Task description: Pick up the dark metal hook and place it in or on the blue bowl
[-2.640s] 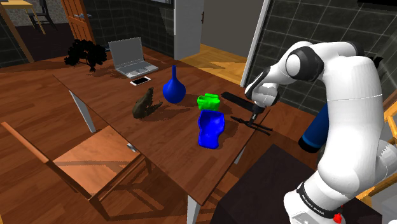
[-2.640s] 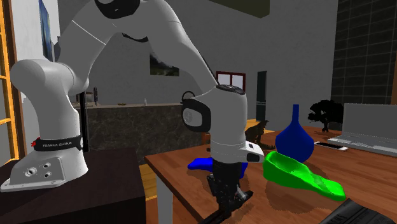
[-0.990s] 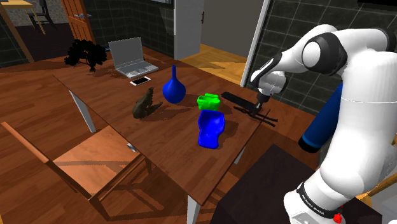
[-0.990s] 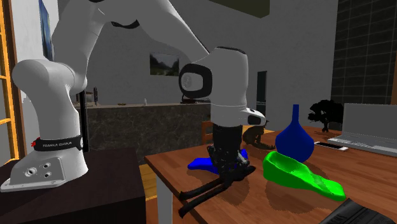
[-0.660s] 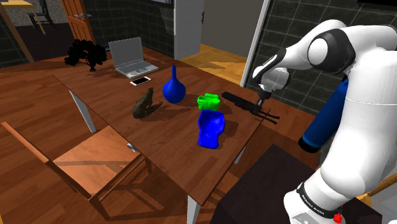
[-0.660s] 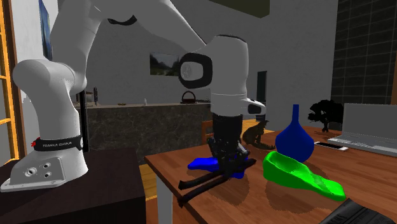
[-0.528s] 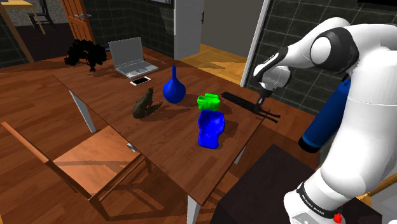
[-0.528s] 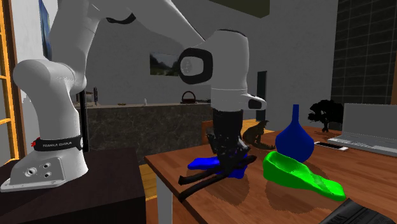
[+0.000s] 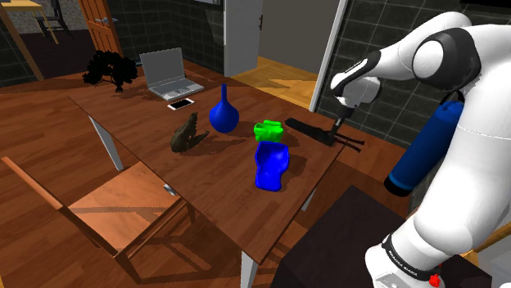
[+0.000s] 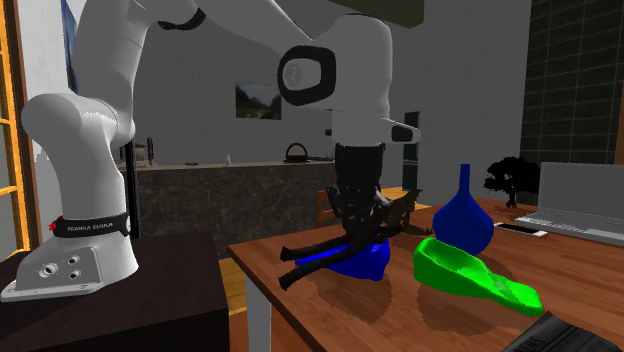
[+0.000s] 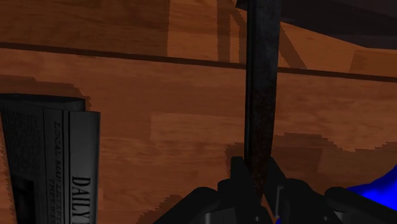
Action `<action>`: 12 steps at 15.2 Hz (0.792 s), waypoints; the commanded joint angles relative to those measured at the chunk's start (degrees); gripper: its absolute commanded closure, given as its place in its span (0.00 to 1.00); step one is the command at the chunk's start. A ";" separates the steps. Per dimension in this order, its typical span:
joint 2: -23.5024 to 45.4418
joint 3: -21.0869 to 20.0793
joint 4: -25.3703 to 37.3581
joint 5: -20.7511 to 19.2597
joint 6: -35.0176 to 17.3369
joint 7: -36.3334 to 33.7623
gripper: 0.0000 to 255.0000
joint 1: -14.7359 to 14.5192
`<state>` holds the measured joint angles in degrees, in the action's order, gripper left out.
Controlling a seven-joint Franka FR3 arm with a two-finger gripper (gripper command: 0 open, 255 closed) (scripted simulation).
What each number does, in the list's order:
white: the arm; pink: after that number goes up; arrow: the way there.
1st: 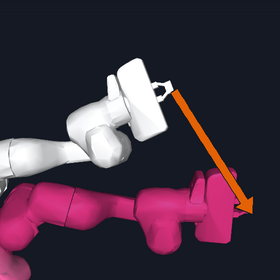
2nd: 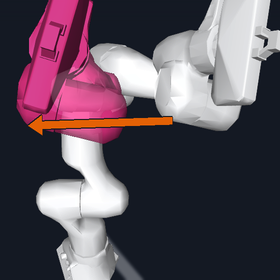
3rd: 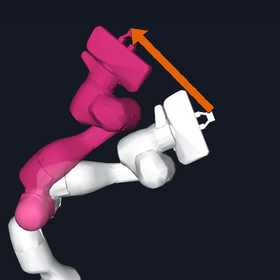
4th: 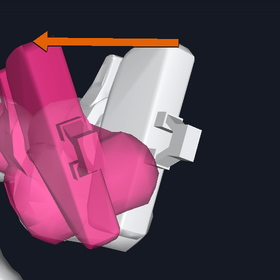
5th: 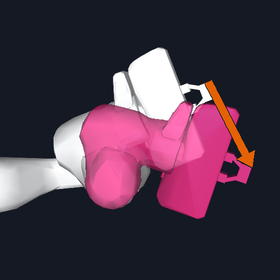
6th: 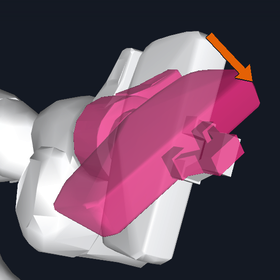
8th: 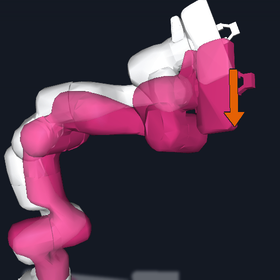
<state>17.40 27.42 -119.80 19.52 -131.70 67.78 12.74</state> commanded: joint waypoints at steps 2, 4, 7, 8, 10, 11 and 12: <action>-1.70 0.56 0.31 -1.38 1.73 -1.08 1.00 -0.43; -2.32 0.23 -0.20 -1.74 1.52 -2.61 1.00 -1.46; -3.56 -0.97 -1.45 -2.47 0.68 -6.99 1.00 -4.39; -3.87 -1.40 -1.73 -2.67 0.44 -8.45 1.00 -5.34; -4.34 -2.29 -2.09 -3.02 0.05 -11.34 1.00 -7.18; -4.50 -2.76 -2.17 -3.17 -0.12 -12.78 1.00 -8.08; -4.60 -3.24 -2.18 -3.30 -0.26 -14.21 1.00 -8.96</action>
<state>13.11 24.73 -121.77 16.44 -131.73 55.44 4.91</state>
